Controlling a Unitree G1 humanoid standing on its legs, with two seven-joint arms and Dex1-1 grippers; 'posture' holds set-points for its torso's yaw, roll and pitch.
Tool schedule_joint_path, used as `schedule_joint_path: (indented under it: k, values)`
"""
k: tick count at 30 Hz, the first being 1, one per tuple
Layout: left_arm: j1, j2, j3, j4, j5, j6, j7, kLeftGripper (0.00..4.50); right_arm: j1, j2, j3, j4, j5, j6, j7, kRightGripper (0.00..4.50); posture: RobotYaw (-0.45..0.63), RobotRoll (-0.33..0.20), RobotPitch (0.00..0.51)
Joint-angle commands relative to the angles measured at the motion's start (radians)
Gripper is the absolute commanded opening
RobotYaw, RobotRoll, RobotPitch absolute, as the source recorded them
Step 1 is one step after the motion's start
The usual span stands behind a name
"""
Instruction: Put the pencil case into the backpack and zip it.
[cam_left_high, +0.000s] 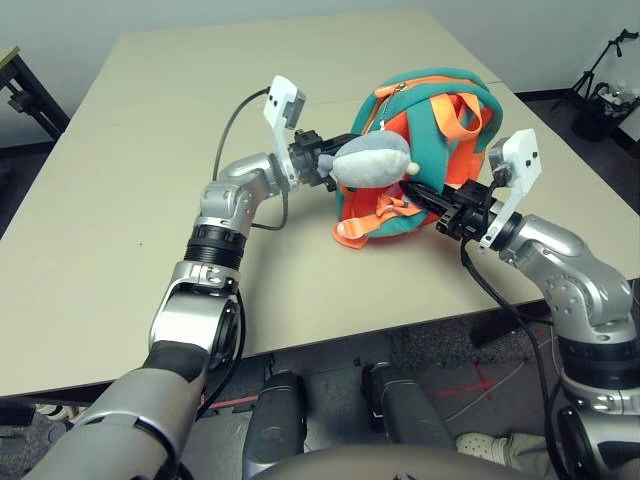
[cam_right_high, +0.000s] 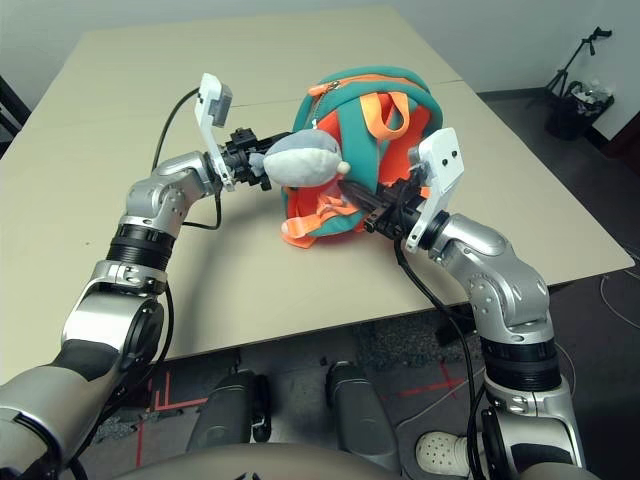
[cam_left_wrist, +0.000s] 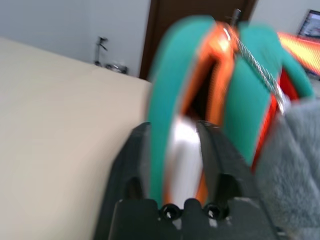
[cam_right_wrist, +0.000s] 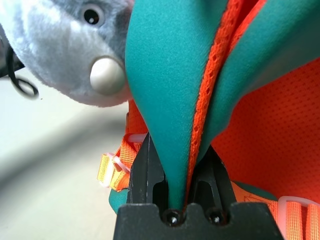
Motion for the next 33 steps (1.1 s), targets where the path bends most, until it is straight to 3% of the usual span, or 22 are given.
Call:
schedule_joint_path:
  k: [1,4,7,13,23,33]
  values:
    - [-0.079,0.054,0.097,-0.112,-0.101,0.073,0.018,3.36,-0.004,-0.003,0.020,0.002,0.001,-0.006,0.018,0.23,-0.17,0.000,0.086]
    - [-0.132,0.090,0.159,-0.170,-0.180,0.141,0.031,4.48,-0.007,-0.003,0.023,0.010,0.000,-0.009,0.023,0.23,-0.15,0.000,0.087]
    - [-0.135,0.109,0.140,-0.254,-0.220,0.198,0.014,4.50,-0.012,-0.001,0.028,0.019,-0.003,-0.013,0.028,0.23,-0.15,0.000,0.086]
    - [-0.054,0.122,-0.018,-0.432,-0.225,0.292,-0.046,4.50,-0.021,0.000,0.037,0.031,-0.006,-0.022,0.033,0.23,-0.15,0.000,0.087]
    - [0.025,0.162,-0.171,-0.483,-0.158,0.282,-0.111,4.50,-0.007,-0.007,0.030,0.018,-0.004,-0.024,0.029,0.23,-0.17,0.000,0.087]
    - [0.086,0.217,-0.249,-0.534,-0.099,0.279,-0.125,4.50,-0.011,-0.012,0.036,0.018,-0.001,-0.019,0.032,0.23,-0.15,0.000,0.096]
